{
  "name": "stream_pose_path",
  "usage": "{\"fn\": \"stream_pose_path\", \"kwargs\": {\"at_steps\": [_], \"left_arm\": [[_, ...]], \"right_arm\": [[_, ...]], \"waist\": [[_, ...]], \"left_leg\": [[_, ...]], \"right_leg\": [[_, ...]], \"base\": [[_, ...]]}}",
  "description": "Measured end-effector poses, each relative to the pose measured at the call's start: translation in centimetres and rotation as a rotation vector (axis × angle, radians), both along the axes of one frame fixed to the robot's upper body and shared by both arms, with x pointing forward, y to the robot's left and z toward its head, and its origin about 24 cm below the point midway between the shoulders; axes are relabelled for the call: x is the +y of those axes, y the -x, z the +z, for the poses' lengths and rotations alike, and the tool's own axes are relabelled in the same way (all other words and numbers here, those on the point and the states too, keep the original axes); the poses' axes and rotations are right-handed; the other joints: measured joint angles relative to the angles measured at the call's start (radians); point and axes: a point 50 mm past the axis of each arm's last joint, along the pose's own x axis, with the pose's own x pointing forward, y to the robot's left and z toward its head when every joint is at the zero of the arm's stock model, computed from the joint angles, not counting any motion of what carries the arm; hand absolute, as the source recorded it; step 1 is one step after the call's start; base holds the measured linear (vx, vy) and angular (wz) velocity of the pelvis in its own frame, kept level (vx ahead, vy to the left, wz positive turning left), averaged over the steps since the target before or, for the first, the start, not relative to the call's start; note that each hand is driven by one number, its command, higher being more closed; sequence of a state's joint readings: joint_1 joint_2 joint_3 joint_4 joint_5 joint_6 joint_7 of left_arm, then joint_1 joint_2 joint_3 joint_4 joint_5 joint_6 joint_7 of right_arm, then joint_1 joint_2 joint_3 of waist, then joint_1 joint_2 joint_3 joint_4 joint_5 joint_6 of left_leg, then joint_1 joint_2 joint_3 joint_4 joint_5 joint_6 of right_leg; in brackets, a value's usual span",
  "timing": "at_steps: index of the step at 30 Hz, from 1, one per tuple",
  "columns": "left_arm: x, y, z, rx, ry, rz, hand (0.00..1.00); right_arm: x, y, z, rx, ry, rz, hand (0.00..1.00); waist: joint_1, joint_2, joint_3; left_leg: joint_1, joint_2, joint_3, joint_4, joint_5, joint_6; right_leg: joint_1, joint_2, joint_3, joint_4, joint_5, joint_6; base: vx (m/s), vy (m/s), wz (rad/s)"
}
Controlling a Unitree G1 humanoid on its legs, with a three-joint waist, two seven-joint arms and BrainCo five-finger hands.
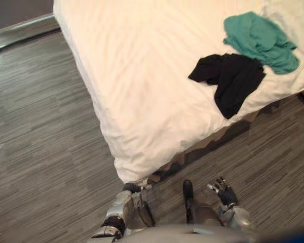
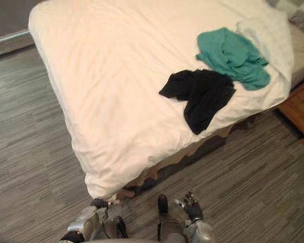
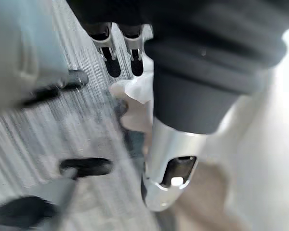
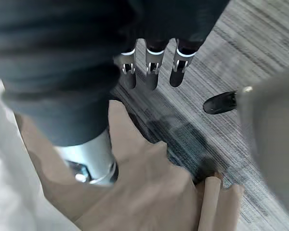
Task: Tidy the bed and pick cloth on bed and put in laundry
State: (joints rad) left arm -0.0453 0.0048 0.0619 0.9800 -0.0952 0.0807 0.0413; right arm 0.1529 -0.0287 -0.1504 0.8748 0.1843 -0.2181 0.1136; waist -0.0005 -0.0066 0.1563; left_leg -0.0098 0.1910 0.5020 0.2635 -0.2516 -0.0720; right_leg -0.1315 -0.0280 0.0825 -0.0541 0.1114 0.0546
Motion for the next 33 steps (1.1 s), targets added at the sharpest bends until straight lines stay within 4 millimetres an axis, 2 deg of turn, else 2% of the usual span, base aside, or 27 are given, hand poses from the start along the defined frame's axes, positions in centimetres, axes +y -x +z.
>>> {"fn": "stream_pose_path", "kwargs": {"at_steps": [1,3,4,6,7,8,9,10,11,12,13,14,15,16,17,18,19,20,21,23,25,27,29,30,31,33], "left_arm": [[0.0,0.4,-0.2,0.009,-0.008,-0.014,0.00],[-0.1,1.6,-0.6,0.042,-0.025,-0.040,0.00],[0.5,2.6,-0.9,0.065,-0.047,-0.045,0.00],[0.8,2.8,-1.0,0.071,-0.067,-0.063,0.00],[1.1,3.0,-1.1,0.081,-0.084,-0.073,0.00],[1.1,3.0,-1.1,0.082,-0.086,-0.077,0.00],[0.9,3.5,-1.3,0.099,-0.091,-0.096,0.00],[0.7,3.8,-1.4,0.106,-0.089,-0.098,0.00],[1.3,4.0,-1.4,0.116,-0.104,-0.097,0.00],[1.4,4.0,-1.4,0.117,-0.115,-0.125,0.00],[1.4,4.0,-1.4,0.116,-0.117,-0.131,0.00],[1.7,4.0,-1.4,0.116,-0.125,-0.131,0.00],[2.2,3.8,-1.3,0.114,-0.144,-0.141,0.00],[2.0,3.9,-1.3,0.118,-0.141,-0.148,0.00],[1.8,4.2,-1.4,0.122,-0.144,-0.177,0.00],[1.3,3.8,-1.3,0.102,-0.142,-0.205,0.00],[1.1,3.5,-1.2,0.092,-0.141,-0.217,0.00],[0.9,3.3,-1.2,0.082,-0.138,-0.222,0.00],[1.0,2.9,-1.0,0.068,-0.142,-0.223,0.00],[1.0,2.7,-1.0,0.060,-0.143,-0.222,0.00],[1.2,2.7,-1.0,0.058,-0.145,-0.213,0.00],[1.7,2.9,-0.9,0.054,-0.147,-0.178,0.00],[2.3,2.7,-0.8,0.030,-0.157,-0.123,0.00],[2.4,2.8,-0.8,0.024,-0.151,-0.094,0.00],[2.6,3.5,-0.9,0.026,-0.129,-0.008,0.00],[2.5,4.0,-1.0,0.026,-0.117,0.012,0.00]], "right_arm": [[0.0,0.5,-0.2,0.017,0.002,-0.001,0.00],[-0.5,1.1,-0.5,0.046,0.017,-0.007,0.00],[-0.5,1.1,-0.6,0.044,0.018,-0.002,0.00],[-0.5,1.3,-0.6,0.041,0.018,-0.001,0.00],[-0.4,1.5,-0.7,0.033,0.002,-0.018,0.00],[-0.4,1.4,-0.7,0.032,0.005,-0.015,0.00],[-0.8,1.0,-0.7,0.031,0.013,-0.008,0.00],[-1.3,0.6,-0.5,0.019,0.023,-0.014,0.00],[-1.4,0.0,-0.3,0.000,0.023,-0.021,0.00],[-1.7,0.6,-0.5,0.019,0.027,-0.029,0.00],[-1.7,1.0,-0.6,0.026,0.026,-0.036,0.00],[-1.6,1.5,-0.8,0.040,0.021,-0.036,0.00],[-1.3,1.3,-0.7,0.033,0.017,-0.028,0.00],[-1.1,1.4,-0.8,0.035,0.015,-0.023,0.00],[-1.0,1.2,-0.8,0.035,0.016,-0.018,0.00],[-1.3,1.2,-0.8,0.035,0.021,-0.024,0.00],[-1.4,1.4,-0.8,0.040,0.024,-0.025,0.00],[-1.7,1.7,-0.9,0.056,0.029,-0.025,0.00],[-1.5,1.4,-0.8,0.047,0.022,-0.018,0.00],[-1.4,1.7,-0.9,0.054,0.007,-0.001,0.00],[-1.3,1.6,-0.8,0.043,0.003,0.003,0.00],[-1.3,1.8,-0.8,0.047,0.002,-0.001,0.00],[-1.3,1.2,-0.7,0.038,0.004,0.019,0.00],[-1.5,0.7,-0.6,0.032,0.008,0.036,0.00],[-2.1,-0.5,-0.4,0.033,0.027,0.096,0.00],[-2.2,-0.3,-0.5,0.047,0.023,0.108,0.00]], "waist": [[-0.005,0.004,-0.006],[-0.006,0.030,-0.027],[-0.007,0.026,-0.029],[-0.010,0.017,-0.034],[-0.014,0.004,-0.035],[-0.013,0.005,-0.035],[0.004,0.050,-0.047],[0.014,0.066,-0.042],[-0.005,0.051,-0.043],[-0.023,0.057,-0.037],[-0.022,0.055,-0.041],[-0.014,0.031,-0.054],[-0.010,0.026,-0.052],[-0.011,0.032,-0.051],[-0.010,0.044,-0.052],[-0.015,0.045,-0.052],[-0.019,0.046,-0.052],[-0.022,0.049,-0.054],[-0.026,0.039,-0.047],[-0.026,0.022,-0.030],[-0.033,0.018,-0.021],[-0.041,0.006,-0.006],[-0.029,0.000,0.004],[-0.017,0.004,0.008],[0.000,0.022,0.015],[0.001,0.047,0.006]], "left_leg": [[0.013,0.001,0.014,-0.007,0.000,0.001],[0.058,0.021,0.084,-0.024,0.001,0.001],[0.110,0.019,0.126,-0.027,0.004,-0.005],[0.134,0.004,0.127,-0.012,0.005,-0.005],[0.134,-0.029,0.052,-0.011,-0.016,0.061],[0.135,-0.049,0.026,-0.028,-0.024,0.068],[0.123,-0.091,-0.032,-0.113,-0.004,0.079],[0.132,-0.085,-0.004,-0.137,0.009,0.067],[0.140,-0.087,0.068,-0.140,0.023,0.059],[0.164,-0.080,0.096,-0.150,0.037,0.049],[0.173,-0.076,0.121,-0.149,0.041,0.043],[0.178,-0.072,0.166,-0.126,0.042,0.040],[0.174,-0.062,0.188,-0.100,0.042,0.039],[0.172,-0.043,0.195,-0.092,0.044,0.042],[0.165,-0.027,0.191,-0.096,0.040,0.035],[0.165,-0.051,0.172,-0.162,0.061,0.027],[0.165,-0.052,0.179,-0.180,0.082,0.024],[0.166,-0.035,0.208,-0.181,0.090,0.001],[0.165,-0.022,0.240,-0.161,0.097,-0.002],[0.168,-0.006,0.290,-0.138,0.096,-0.003],[0.167,0.014,0.319,-0.119,0.095,-0.005],[0.161,0.054,0.310,-0.031,0.093,-0.008],[0.099,0.066,0.153,0.098,0.086,0.011],[0.086,0.038,0.038,0.103,0.067,0.018],[0.071,-0.048,-0.200,0.092,0.018,0.017],[0.059,-0.077,-0.300,0.087,-0.007,0.016]], "right_leg": [[-0.001,-0.004,-0.012,0.005,-0.017,-0.010],[-0.040,-0.050,-0.231,0.161,-0.082,-0.082],[-0.048,-0.083,-0.350,0.272,-0.132,-0.077],[-0.053,-0.083,-0.382,0.316,-0.152,-0.083],[-0.054,-0.074,-0.351,0.311,-0.135,-0.093],[-0.054,-0.071,-0.337,0.295,-0.122,-0.094],[-0.034,-0.026,-0.287,0.188,-0.059,-0.095],[-0.046,-0.022,-0.336,0.255,-0.107,-0.124],[-0.077,-0.101,-0.456,0.503,-0.269,-0.137],[-0.050,-0.162,-0.535,0.621,-0.328,-0.134],[-0.026,-0.189,-0.566,0.640,-0.332,-0.134],[0.011,-0.240,-0.594,0.617,-0.322,-0.118],[0.020,-0.205,-0.598,0.557,-0.313,-0.111],[0.039,-0.173,-0.603,0.509,-0.299,-0.127],[0.067,-0.123,-0.587,0.402,-0.268,-0.127],[0.085,-0.087,-0.565,0.306,-0.249,-0.105],[0.093,-0.068,-0.559,0.263,-0.241,-0.092],[0.117,-0.027,-0.546,0.162,-0.198,-0.084],[0.160,0.003,-0.530,0.040,-0.140,-0.084],[0.190,0.021,-0.535,-0.050,-0.113,-0.088],[0.184,0.020,-0.578,-0.050,-0.113,-0.089],[0.182,0.034,-0.555,-0.049,-0.113,-0.090],[0.178,0.044,-0.456,-0.043,-0.091,-0.110],[0.171,0.045,-0.414,-0.043,-0.085,-0.114],[0.149,0.059,-0.293,-0.044,-0.075,-0.110],[0.139,0.073,-0.246,-0.047,-0.077,-0.112]], "base": [[0.05,-0.004,-0.52],[0.12,-0.049,-0.84],[0.14,-0.139,-0.93],[0.05,-0.171,-0.91],[-0.04,-0.118,-0.93],[-0.14,-0.060,-1.45],[-0.09,0.031,-1.27],[0.06,-0.035,-1.58],[0.22,-0.099,-1.09],[0.28,-0.104,-0.90],[0.24,-0.036,-0.98],[0.15,-0.126,-1.41],[0.10,-0.195,-1.51],[0.00,-0.291,-1.50],[-0.03,-0.241,-1.29],[-0.07,-0.197,-1.17],[-0.07,-0.160,-1.03],[-0.06,-0.134,-0.79],[-0.06,-0.127,-0.72],[-0.07,-0.096,-0.63],[-0.06,-0.081,-0.51],[-0.03,-0.195,-0.65],[0.04,-0.304,-1.01],[-0.02,-0.289,-2.00],[-0.05,-0.215,-2.03],[-0.07,-0.114,-1.66]]}}
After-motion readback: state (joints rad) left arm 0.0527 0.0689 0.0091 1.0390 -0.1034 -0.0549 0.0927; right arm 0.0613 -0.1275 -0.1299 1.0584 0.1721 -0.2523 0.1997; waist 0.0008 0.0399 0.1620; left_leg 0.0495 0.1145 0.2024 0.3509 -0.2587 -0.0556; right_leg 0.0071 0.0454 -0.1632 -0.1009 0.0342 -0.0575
